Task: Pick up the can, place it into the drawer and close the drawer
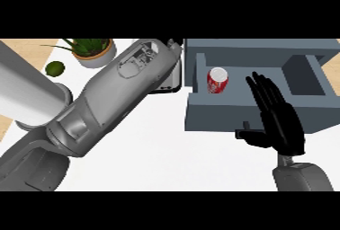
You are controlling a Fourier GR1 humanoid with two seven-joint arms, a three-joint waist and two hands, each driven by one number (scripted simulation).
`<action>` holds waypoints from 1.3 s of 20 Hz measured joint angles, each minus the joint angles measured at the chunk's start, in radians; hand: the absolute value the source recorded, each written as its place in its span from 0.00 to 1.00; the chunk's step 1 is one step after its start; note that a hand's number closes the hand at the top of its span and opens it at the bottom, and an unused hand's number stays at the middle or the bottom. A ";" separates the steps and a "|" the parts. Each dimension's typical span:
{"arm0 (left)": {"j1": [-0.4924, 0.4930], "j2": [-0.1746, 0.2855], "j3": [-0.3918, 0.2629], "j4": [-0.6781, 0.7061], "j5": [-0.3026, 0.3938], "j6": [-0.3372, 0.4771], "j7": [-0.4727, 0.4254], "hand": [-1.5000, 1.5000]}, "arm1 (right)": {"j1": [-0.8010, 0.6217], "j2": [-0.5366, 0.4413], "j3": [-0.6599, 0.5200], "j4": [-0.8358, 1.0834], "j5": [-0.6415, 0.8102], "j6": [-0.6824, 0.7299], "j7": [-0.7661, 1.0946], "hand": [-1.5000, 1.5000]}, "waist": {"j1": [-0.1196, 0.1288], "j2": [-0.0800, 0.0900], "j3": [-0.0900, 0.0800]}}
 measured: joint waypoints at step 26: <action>0.281 0.336 -0.019 -0.521 -0.103 -0.034 0.263 0.00 | -0.516 0.015 -0.207 0.854 0.151 -0.503 -0.065 0.00 | 0.037 0.000 -0.005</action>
